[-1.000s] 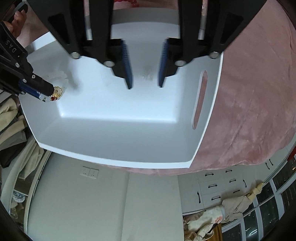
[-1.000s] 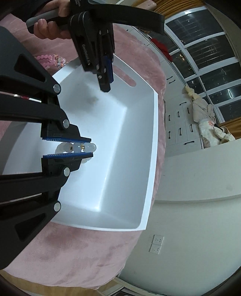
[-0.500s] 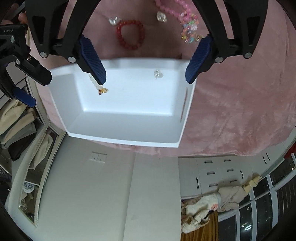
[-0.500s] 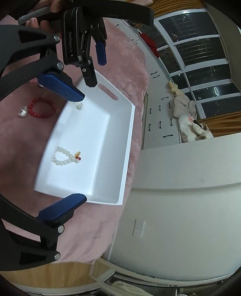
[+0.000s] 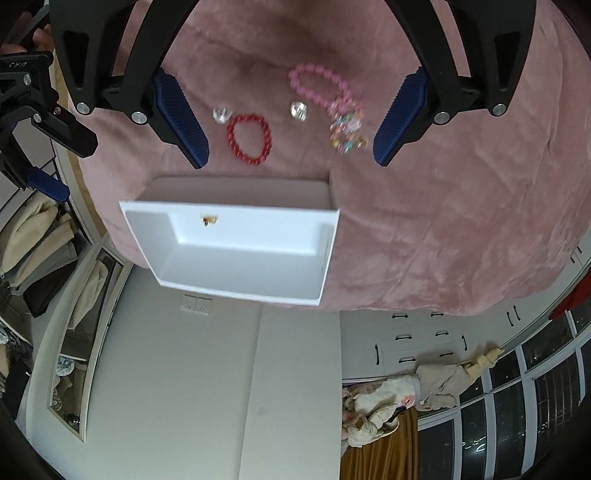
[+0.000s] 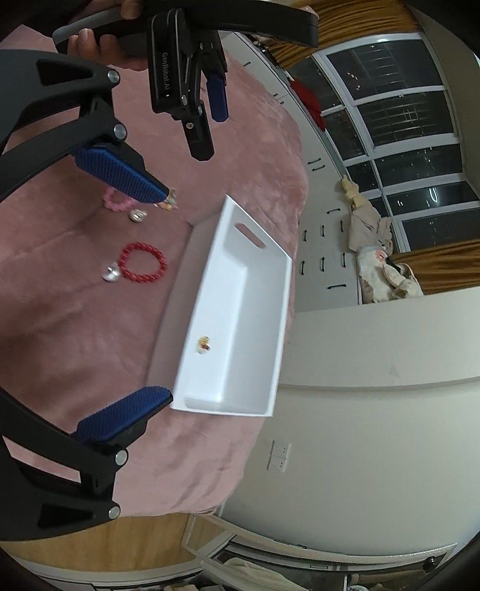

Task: Organize jewelry
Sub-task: 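Move both open tools back toward the remaining jewelry, then grasp the pink bead bracelet with the left tool while the right tool grasps the silver heart pendant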

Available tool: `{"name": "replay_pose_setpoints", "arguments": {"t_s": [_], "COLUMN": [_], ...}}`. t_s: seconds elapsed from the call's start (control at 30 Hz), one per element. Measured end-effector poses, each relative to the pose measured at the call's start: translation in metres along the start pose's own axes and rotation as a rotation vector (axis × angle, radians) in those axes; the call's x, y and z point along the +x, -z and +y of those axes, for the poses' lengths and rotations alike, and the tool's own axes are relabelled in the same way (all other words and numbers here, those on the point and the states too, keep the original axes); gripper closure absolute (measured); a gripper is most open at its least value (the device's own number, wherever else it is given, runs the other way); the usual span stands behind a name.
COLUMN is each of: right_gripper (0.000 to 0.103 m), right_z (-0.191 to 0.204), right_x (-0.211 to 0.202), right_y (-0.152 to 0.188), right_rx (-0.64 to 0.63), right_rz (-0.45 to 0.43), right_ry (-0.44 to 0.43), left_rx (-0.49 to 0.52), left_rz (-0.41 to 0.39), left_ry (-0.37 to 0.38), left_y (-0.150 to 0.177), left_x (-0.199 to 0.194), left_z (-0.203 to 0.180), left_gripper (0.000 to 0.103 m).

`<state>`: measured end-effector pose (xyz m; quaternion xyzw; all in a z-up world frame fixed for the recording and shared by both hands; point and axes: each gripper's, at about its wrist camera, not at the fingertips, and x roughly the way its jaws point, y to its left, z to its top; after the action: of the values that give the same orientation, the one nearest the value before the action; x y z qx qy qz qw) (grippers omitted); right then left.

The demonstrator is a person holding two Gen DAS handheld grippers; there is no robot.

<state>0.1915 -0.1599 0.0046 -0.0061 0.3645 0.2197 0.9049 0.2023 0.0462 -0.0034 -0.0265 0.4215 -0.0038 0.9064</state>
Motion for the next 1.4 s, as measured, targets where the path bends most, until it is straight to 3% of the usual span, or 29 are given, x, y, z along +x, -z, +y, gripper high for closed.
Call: {"name": "replay_pose_setpoints", "arguments": {"t_s": [0.37,0.7,0.93,1.3,1.37,1.4], "right_gripper": [0.005,0.020,0.042,0.051,0.072,0.075], "right_z": [0.020,0.027,0.015,0.004,0.008,0.009], "right_x": [0.011,0.061,0.100,0.144,0.149,0.150], "right_y": [0.038,0.064,0.078,0.083,0.085,0.087], "right_rx": [-0.033,-0.048,-0.012,0.019,0.000,-0.005], "right_rz": [0.036,0.123,0.200,0.246,0.255,0.259], "right_ry": [-0.061,-0.119,-0.136,-0.155,-0.151,-0.142], "left_rx": [-0.022,-0.018,-0.020,-0.004,0.003,0.005], "left_rz": [0.065,0.125,0.165,0.181,0.196,0.201], "left_ry": [-0.002,-0.008,-0.003,-0.018,-0.029,-0.035], "left_y": [0.060,0.099,0.109,0.113,0.114,0.115], "left_x": [0.016,0.062,0.093,0.130,0.137,0.140], "left_z": [0.013,0.021,0.026,0.027,0.028,0.028], "left_gripper": [0.011,0.011,0.019,0.022,0.027,0.028]}}
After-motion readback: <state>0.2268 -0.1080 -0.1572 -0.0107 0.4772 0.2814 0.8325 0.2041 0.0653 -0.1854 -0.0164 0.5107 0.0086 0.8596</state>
